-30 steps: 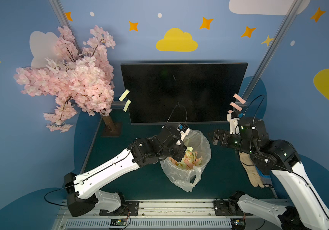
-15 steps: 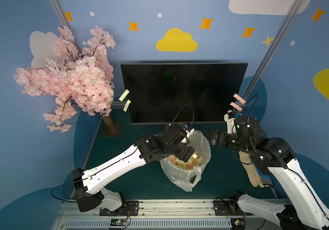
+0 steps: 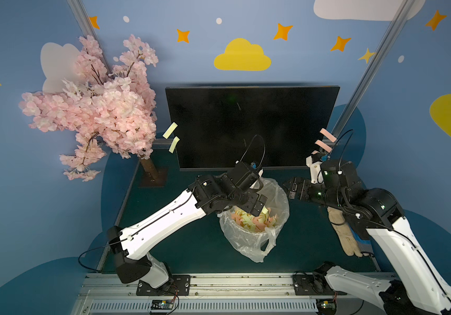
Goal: Remove the sticky note from the monitor
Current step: Place the sticky note in the trash bin.
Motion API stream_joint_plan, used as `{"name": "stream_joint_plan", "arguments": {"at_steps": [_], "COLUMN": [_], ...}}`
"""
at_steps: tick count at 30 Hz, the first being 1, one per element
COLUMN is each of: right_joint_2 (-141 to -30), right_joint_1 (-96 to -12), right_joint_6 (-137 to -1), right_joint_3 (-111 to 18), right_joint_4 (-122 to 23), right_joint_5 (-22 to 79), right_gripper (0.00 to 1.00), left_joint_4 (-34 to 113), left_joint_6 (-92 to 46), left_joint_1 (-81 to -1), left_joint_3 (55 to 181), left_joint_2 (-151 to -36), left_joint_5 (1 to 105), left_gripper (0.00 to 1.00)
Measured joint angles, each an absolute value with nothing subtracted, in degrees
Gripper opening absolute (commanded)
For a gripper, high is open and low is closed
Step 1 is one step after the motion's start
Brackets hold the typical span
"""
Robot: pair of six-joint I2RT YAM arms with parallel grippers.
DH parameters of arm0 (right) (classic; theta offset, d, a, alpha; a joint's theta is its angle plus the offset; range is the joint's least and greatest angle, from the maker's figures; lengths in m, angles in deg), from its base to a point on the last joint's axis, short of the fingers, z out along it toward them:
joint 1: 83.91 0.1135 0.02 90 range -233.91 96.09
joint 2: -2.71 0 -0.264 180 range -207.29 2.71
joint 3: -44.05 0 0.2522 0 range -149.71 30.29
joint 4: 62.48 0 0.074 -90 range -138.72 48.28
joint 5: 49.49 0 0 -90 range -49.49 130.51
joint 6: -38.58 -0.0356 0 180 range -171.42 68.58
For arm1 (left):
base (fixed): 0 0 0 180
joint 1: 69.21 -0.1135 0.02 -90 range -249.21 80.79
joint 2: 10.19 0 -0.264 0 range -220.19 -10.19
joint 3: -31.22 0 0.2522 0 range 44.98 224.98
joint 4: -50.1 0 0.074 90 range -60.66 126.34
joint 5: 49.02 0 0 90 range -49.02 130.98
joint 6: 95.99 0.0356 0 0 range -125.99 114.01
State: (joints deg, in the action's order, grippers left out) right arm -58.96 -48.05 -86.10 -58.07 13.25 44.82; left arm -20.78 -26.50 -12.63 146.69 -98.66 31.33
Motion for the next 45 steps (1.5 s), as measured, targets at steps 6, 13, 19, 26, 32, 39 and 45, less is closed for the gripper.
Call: {"name": "stream_joint_plan", "arguments": {"at_steps": [6, 13, 19, 26, 32, 39, 45], "right_joint_2": [-59.0, -58.0, -57.1, -58.3, -60.7, -61.8, -61.8], "right_joint_1": [-48.1, -48.0, -46.8, -42.9, -40.9, -40.1, -39.9], "right_joint_6": [-84.8, -80.5, -77.0, -74.3, -73.1, -72.8, -73.1], "right_joint_3": [-56.4, -53.5, -51.7, -51.0, -50.9, -49.3, -47.9], "right_joint_4": [12.6, 9.8, 7.7, 5.4, 3.6, 1.8, 0.7], "right_joint_5": [41.2, 34.7, 30.1, 27.3, 25.9, 24.1, 24.0], "right_gripper": [0.91, 0.86, 0.78, 0.66, 0.55, 0.3, 0.19], "left_joint_4": [-21.4, -19.9, -19.2, -18.8, -18.6, -17.6, -17.6], "left_joint_6": [-30.6, -33.6, -34.9, -34.9, -34.9, -35.0, -35.0], "left_joint_1": [-16.5, -18.3, -18.8, -19.0, -19.3, -19.3, -19.3], "left_joint_3": [146.5, 146.1, 146.0, 146.0, 145.9, 145.9, 145.9], "left_joint_2": [-98.6, -96.8, -96.2, -96.2, -96.2, -95.9, -95.9], "left_joint_5": [34.4, 38.6, 41.3, 43.4, 44.2, 45.0, 45.3], "left_gripper": [1.0, 1.0, 1.0, 1.0, 1.0, 1.0, 1.0]}}
